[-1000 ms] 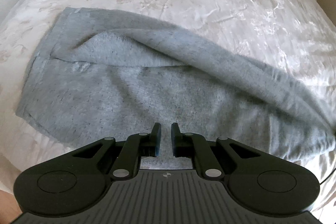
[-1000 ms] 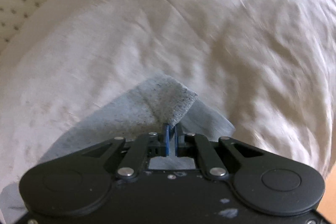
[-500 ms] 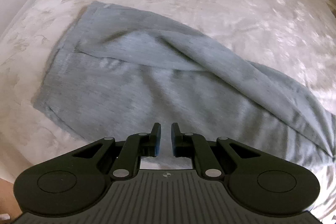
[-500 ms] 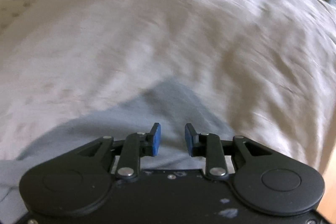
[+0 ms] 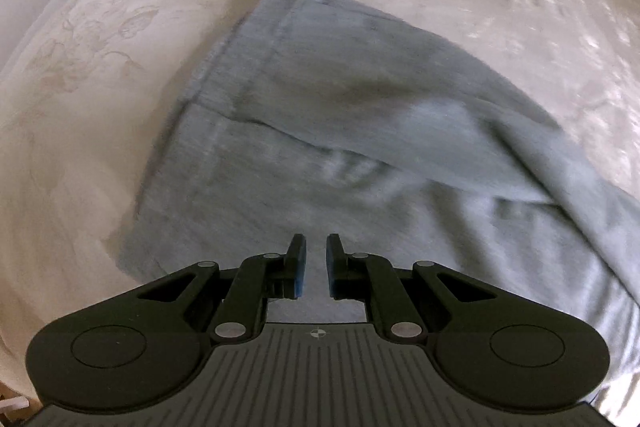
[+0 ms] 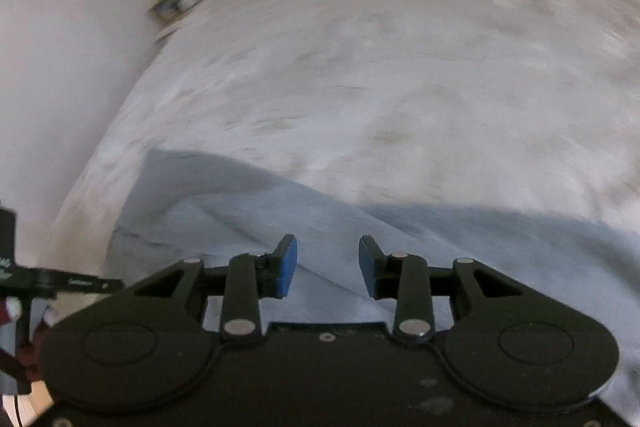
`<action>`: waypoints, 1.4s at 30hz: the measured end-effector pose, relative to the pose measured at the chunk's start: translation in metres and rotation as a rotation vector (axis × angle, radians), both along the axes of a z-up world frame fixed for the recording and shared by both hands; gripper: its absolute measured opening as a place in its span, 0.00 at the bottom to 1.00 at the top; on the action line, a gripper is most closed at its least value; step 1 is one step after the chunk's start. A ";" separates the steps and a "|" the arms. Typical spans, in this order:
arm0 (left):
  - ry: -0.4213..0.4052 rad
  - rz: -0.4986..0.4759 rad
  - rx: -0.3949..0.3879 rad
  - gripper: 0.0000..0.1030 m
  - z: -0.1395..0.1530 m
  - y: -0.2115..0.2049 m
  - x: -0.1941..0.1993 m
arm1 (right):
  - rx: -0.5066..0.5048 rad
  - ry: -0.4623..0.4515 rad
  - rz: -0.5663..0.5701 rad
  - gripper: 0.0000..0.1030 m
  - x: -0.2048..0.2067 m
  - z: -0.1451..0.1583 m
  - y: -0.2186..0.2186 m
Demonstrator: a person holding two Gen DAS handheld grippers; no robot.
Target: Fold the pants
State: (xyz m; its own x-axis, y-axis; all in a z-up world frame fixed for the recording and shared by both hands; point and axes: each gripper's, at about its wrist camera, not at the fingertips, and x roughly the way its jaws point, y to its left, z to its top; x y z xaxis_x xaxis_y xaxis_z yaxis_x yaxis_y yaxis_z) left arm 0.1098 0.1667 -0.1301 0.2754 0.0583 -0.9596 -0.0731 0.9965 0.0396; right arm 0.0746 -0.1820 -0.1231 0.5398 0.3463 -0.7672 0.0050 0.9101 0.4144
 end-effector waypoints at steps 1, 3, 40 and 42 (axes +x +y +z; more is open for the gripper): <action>0.002 0.002 0.000 0.10 -0.003 0.008 0.006 | -0.010 -0.011 0.033 0.37 0.015 0.000 0.016; 0.009 0.007 -0.003 0.10 -0.009 0.021 0.018 | -0.041 -0.042 0.082 0.38 0.042 -0.001 0.046; 0.021 0.150 -0.059 0.11 -0.040 0.104 0.017 | -0.167 -0.215 0.644 0.04 0.059 0.043 0.220; -0.006 0.180 -0.052 0.11 -0.031 0.116 0.003 | -0.173 -0.226 0.681 0.04 0.024 0.047 0.232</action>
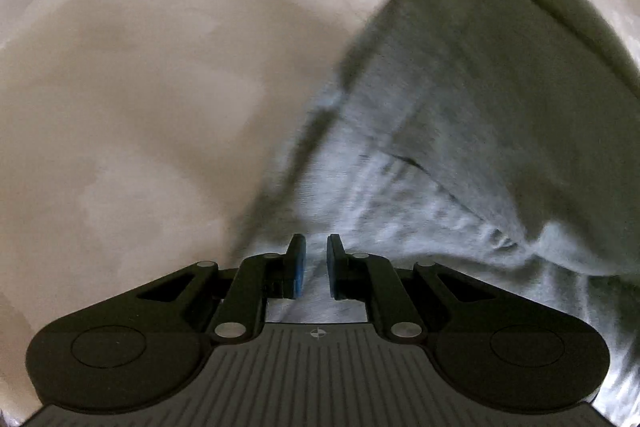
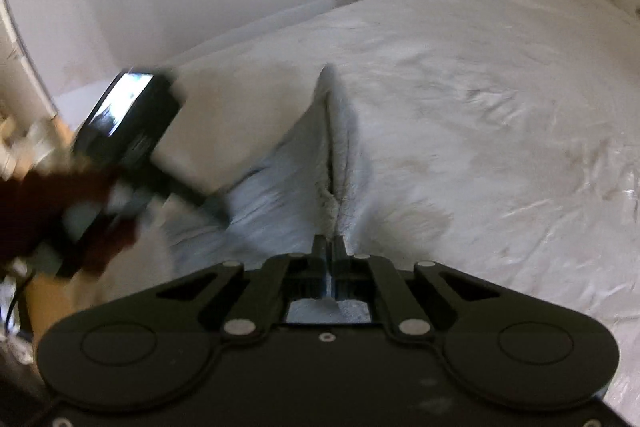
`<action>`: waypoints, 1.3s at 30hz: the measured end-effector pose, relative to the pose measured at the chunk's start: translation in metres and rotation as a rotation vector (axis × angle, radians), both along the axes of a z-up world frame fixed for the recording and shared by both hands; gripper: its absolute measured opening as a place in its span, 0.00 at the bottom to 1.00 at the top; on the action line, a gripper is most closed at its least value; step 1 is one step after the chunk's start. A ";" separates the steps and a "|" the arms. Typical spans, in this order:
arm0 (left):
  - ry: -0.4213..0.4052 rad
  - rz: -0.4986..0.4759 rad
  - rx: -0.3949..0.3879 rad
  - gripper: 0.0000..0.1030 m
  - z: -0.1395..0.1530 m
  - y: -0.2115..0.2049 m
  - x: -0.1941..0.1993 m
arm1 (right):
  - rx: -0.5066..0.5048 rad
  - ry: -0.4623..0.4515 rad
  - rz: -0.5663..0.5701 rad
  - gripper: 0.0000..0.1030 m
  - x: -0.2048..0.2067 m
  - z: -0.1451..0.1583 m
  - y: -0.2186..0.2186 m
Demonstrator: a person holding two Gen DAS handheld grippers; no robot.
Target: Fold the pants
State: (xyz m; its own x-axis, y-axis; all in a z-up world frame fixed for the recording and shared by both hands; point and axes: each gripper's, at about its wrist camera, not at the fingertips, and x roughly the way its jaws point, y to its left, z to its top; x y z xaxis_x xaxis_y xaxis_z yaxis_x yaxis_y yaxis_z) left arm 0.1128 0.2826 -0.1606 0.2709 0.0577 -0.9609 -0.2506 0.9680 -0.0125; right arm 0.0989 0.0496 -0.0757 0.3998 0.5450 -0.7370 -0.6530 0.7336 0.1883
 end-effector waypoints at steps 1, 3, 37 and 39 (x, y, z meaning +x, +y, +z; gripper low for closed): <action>-0.012 0.022 0.001 0.11 0.004 0.007 -0.007 | -0.007 0.004 0.016 0.04 -0.017 -0.003 0.006; -0.032 0.063 0.002 0.11 0.012 0.020 -0.021 | -0.024 0.036 0.041 0.03 -0.038 -0.014 0.017; 0.100 -0.247 0.126 0.11 -0.025 -0.086 -0.065 | -0.034 0.157 -0.286 0.14 -0.116 -0.065 -0.016; 0.084 -0.233 0.128 0.11 -0.018 -0.096 -0.066 | -0.006 0.174 -0.435 0.17 -0.123 -0.062 -0.056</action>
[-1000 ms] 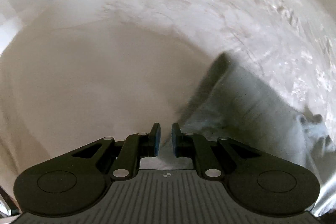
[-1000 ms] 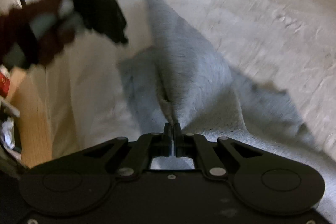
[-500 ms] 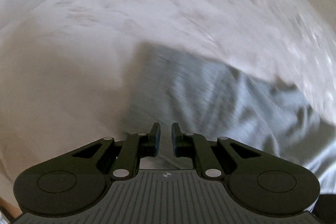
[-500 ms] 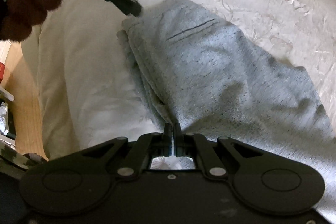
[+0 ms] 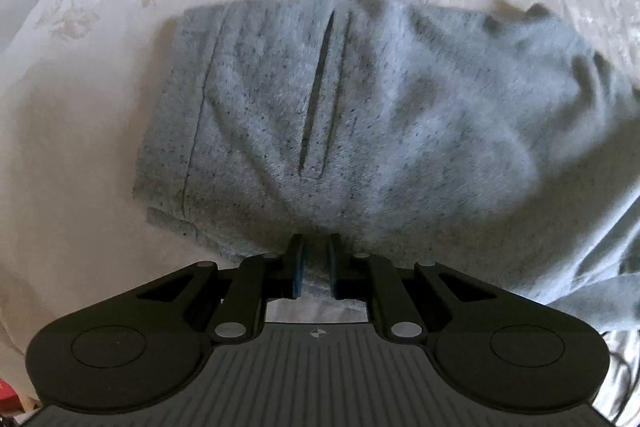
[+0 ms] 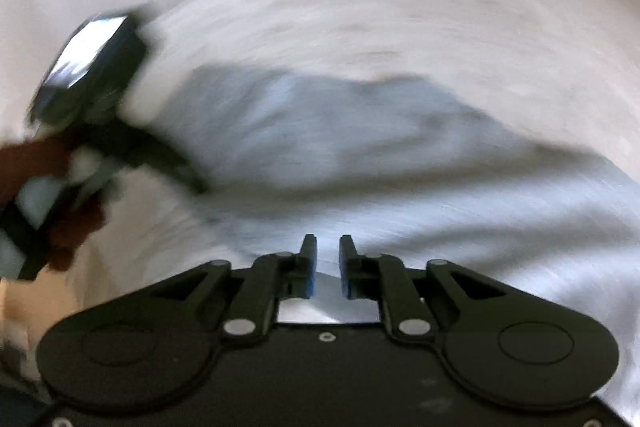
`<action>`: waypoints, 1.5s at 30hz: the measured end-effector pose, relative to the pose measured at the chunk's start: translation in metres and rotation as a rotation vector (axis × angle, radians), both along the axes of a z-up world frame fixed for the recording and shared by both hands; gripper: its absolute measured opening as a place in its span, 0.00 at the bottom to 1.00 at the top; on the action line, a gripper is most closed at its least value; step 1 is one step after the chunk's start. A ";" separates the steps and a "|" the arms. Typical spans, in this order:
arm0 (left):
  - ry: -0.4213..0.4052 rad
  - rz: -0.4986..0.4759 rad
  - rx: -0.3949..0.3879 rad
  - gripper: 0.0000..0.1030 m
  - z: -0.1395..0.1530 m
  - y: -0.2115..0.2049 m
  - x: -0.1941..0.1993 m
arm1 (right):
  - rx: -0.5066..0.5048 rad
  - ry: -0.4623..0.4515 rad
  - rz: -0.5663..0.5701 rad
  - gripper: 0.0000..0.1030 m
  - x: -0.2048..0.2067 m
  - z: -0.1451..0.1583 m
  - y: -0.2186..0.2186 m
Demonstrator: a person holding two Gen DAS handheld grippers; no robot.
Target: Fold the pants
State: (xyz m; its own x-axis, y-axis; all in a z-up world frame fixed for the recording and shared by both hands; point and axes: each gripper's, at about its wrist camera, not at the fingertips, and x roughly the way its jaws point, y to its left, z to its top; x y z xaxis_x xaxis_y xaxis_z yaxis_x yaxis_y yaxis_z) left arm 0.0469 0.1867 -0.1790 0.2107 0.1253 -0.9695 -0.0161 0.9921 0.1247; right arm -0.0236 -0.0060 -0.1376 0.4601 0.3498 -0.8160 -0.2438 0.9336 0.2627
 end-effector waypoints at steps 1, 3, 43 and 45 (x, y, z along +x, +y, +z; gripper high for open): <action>-0.011 0.008 -0.007 0.11 0.005 -0.004 -0.001 | 0.009 0.007 -0.063 0.18 -0.003 0.000 -0.018; -0.040 0.024 -0.013 0.11 0.017 -0.015 -0.007 | 0.029 0.023 -0.226 0.20 -0.014 -0.002 -0.065; -0.078 -0.252 -0.069 0.11 0.046 -0.140 -0.031 | 0.183 0.302 -0.764 0.03 -0.059 -0.056 -0.198; -0.076 -0.296 -0.068 0.11 0.040 -0.157 -0.031 | 0.165 0.325 -0.756 0.04 -0.056 -0.068 -0.194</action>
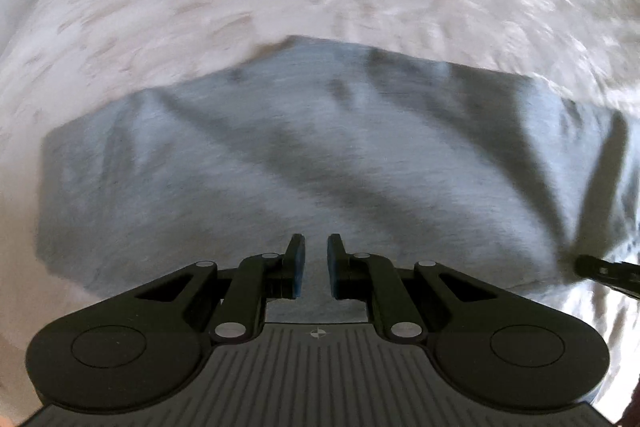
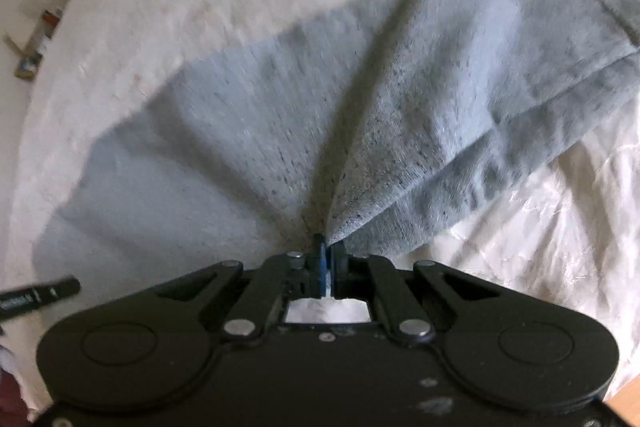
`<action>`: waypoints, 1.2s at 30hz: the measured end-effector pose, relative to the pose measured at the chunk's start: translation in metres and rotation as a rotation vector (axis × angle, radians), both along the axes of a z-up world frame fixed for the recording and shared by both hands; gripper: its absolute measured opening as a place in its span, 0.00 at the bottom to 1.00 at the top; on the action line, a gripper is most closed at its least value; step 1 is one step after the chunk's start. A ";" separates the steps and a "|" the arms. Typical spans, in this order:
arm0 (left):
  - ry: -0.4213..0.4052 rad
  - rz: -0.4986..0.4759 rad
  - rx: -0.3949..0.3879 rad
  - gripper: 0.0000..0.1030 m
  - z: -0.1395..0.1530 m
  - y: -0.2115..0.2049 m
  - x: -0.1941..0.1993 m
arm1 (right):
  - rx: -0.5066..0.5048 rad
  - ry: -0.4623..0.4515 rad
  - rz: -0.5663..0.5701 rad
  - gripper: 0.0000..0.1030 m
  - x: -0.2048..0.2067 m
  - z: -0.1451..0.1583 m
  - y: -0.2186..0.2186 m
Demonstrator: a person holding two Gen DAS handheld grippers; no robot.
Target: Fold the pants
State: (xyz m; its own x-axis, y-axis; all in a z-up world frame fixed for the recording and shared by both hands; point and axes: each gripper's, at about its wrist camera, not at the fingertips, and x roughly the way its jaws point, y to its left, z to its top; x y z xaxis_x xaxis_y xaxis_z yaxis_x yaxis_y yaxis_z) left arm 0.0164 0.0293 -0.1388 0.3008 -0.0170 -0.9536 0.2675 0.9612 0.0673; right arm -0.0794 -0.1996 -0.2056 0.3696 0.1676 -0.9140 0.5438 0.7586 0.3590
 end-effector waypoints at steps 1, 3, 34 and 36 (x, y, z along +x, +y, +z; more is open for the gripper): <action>0.006 -0.015 -0.001 0.11 -0.004 -0.008 0.000 | 0.003 0.003 0.000 0.05 0.003 -0.004 0.001; 0.033 -0.037 -0.001 0.11 -0.016 -0.022 0.000 | 0.004 -0.002 0.006 0.11 0.006 -0.004 0.000; 0.137 -0.019 0.125 0.12 -0.064 -0.129 -0.049 | -0.170 -0.028 -0.343 0.31 -0.062 -0.009 -0.252; 0.143 -0.008 0.128 0.11 -0.066 -0.132 -0.046 | -0.148 -0.028 -0.372 0.31 -0.061 -0.017 -0.257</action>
State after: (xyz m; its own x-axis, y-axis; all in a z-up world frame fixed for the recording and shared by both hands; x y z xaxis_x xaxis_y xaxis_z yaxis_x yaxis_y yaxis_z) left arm -0.0298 -0.1022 -0.2044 0.1627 0.1052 -0.9810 0.2910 0.9450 0.1496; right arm -0.1408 -0.4562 -0.2224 0.4053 -0.1146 -0.9070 0.7824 0.5567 0.2793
